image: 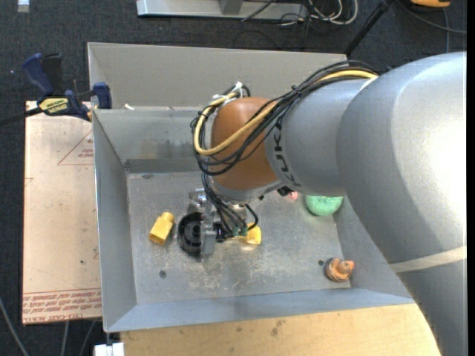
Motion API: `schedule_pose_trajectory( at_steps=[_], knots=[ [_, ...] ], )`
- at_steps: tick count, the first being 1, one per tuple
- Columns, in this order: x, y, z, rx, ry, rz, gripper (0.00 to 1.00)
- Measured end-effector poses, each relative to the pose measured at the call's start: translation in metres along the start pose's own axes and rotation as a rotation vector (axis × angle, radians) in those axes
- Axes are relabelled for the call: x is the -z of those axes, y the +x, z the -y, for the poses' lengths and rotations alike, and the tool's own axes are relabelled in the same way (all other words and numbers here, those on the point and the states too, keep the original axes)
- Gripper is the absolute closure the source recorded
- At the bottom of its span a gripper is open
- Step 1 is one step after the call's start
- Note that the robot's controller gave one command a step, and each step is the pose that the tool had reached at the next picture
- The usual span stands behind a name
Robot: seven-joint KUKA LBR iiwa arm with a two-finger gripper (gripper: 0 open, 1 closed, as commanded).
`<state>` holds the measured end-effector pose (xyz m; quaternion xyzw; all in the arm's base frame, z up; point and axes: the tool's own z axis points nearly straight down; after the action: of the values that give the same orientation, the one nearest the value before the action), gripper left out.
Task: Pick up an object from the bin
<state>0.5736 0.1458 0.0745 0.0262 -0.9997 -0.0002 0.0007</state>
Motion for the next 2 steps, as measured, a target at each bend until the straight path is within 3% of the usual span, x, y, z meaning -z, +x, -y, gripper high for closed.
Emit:
schedule_pose_trajectory(
  at_steps=[2],
  knots=[
    [0.0201, -0.0007, -0.0001, -0.001, -0.001, 0.003, 1.0]
  ],
)
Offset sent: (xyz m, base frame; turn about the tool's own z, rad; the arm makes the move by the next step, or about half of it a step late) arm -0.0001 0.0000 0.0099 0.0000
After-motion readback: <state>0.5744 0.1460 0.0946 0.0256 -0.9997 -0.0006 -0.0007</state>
